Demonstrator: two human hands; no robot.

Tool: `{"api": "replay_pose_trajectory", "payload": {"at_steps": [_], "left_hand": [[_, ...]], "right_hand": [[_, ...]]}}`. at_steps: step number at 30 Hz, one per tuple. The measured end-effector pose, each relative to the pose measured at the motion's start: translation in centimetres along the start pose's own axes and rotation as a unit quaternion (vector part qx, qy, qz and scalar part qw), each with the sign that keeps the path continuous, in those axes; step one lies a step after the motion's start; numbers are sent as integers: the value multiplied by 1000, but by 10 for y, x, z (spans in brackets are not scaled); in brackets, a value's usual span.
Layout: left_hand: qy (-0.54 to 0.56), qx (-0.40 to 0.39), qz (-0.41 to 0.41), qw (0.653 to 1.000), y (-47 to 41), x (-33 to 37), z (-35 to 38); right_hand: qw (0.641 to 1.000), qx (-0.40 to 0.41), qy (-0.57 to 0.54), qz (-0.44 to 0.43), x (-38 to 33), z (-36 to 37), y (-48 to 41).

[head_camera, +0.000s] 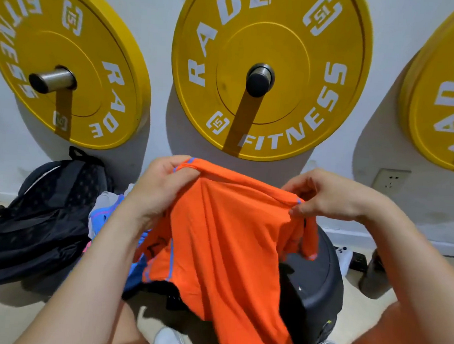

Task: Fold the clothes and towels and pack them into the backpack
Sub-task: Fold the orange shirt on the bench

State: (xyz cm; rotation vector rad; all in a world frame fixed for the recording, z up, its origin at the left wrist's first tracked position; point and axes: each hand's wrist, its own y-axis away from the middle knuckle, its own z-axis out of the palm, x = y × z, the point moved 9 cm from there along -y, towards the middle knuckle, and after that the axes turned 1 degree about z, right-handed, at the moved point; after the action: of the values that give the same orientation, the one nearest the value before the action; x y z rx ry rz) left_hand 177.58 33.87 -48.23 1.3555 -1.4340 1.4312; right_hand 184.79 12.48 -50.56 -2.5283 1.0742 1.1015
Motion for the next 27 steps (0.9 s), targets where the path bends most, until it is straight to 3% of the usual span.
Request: {"api": "replay_pose_trajectory", "payload": {"at_steps": [4,7,9,11,13,15,17,18,19,21,23,25,27], "left_hand": [[-116,19,3,993,3,15,-21],[-222,-39,-26,974,8,21,-24],[-300,-121,-42,945,16,21,-18],[-286,-199,-79,934,33,21,-6],[-169,-203,-113,958,47,27,10],[-22,-109,-118,987,54,39,26],[125,-39,-115,985,60,51,53],[184,-49,-117,975,62,57,72],[195,-79,-115,971,65,64,90],[84,-120,-80,986,67,77,106],[-13,-79,-15,997,63,84,95],[-27,-1,54,998,64,85,69],[-28,5,72,997,67,65,55]], "right_hand": [[994,71,66,52,19,-13,8],[978,155,120,65,30,-34,22],[955,237,167,56,30,-51,34],[925,320,189,76,28,-64,46],[916,359,148,102,17,-67,54],[947,294,-100,86,-2,-43,59],[922,126,-366,29,-46,2,68],[911,63,-406,-10,-71,17,75],[918,33,-390,-57,-92,26,81],[942,94,-300,-118,-102,24,85],[941,163,-280,-102,-89,11,86],[936,187,-286,-87,-80,0,87],[929,184,-311,-85,-78,-11,90]]}}
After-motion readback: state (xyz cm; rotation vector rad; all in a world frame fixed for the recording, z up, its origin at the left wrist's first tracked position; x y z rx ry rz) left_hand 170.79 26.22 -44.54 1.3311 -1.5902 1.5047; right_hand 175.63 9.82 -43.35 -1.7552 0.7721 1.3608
